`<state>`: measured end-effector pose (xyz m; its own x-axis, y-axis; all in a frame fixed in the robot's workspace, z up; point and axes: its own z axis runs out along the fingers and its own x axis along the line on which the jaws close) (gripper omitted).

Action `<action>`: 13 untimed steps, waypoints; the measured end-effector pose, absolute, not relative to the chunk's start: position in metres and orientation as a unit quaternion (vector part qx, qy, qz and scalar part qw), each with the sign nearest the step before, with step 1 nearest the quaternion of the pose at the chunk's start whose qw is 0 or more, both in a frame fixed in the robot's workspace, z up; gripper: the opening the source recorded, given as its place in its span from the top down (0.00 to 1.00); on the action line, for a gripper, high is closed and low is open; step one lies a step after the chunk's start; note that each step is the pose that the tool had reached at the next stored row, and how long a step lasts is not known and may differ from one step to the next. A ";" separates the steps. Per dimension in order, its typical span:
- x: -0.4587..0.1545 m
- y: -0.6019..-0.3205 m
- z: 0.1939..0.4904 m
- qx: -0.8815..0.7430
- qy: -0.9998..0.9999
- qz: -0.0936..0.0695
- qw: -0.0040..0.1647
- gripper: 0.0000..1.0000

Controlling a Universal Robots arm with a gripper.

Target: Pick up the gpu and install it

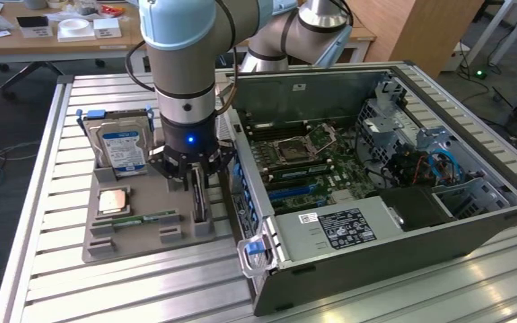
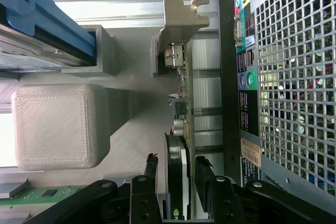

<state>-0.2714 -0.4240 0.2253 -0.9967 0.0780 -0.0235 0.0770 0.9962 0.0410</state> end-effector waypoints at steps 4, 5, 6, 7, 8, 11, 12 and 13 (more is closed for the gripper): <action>-0.271 -0.424 0.225 0.039 0.999 0.020 0.013 0.58; -0.271 -0.424 0.225 0.039 0.999 0.020 0.013 0.58; -0.271 -0.424 0.225 0.039 0.999 0.020 0.013 0.58; -0.271 -0.424 0.225 0.039 0.999 0.020 0.013 0.58; -0.271 -0.424 0.225 0.039 0.999 0.020 0.013 0.58; -0.271 -0.424 0.225 0.039 0.999 0.020 0.013 0.58; -0.271 -0.424 0.225 0.039 0.999 0.020 0.013 0.58; -0.271 -0.424 0.225 0.039 0.999 0.020 0.013 0.58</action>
